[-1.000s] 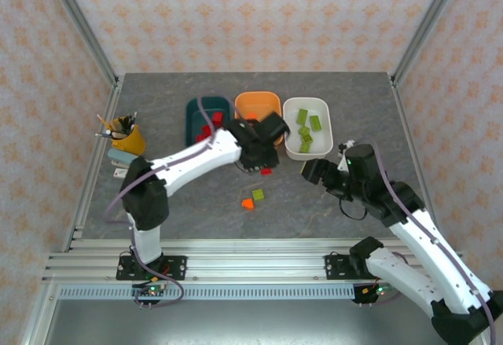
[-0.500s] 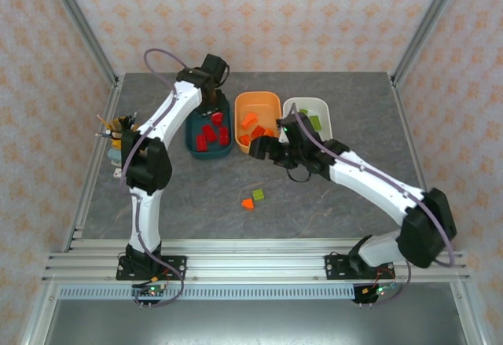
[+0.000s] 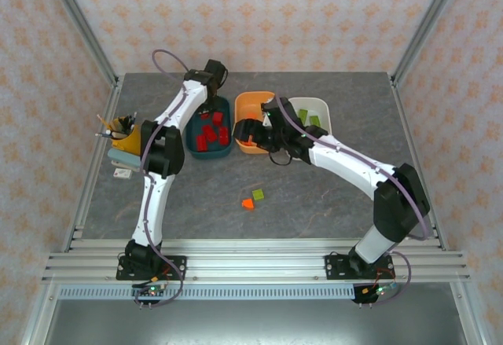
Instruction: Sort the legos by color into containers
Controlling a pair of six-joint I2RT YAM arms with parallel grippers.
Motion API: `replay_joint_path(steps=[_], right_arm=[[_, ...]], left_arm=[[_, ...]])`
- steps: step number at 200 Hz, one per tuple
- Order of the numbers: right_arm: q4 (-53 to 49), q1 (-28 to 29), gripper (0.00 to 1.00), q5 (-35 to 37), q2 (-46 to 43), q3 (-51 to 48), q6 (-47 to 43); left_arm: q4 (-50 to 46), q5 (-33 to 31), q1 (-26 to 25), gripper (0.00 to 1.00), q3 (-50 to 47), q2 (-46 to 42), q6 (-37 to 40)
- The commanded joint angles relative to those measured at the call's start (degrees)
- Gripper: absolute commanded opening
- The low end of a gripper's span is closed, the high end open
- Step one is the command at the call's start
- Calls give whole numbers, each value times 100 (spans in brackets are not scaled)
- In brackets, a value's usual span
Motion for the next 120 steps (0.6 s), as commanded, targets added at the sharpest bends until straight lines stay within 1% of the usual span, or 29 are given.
replay_joint_path(steps=[1, 20, 35, 65, 93, 120], right_arm=[[-463, 64, 79, 232, 88, 243, -187], [-972, 158, 79, 405, 141, 407, -548], [-1405, 302, 79, 595, 192, 606, -911], [-2381, 631, 78, 1041, 344, 882, -1292], [-2853, 947, 78, 1370, 277, 698, -1125], [-3132, 1235, 78, 1766, 179, 454, -819]], left_arm=[[-250, -292, 23, 29, 160, 82, 64], [-295, -221, 27, 40, 155, 33, 29], [-308, -185, 23, 47, 160, -105, 28], [-354, -72, 2, 57, 112, -592, 29], [-365, 62, -100, 61, -94, -1216, 66], [-275, 162, -328, 63, -620, -2066, 154]])
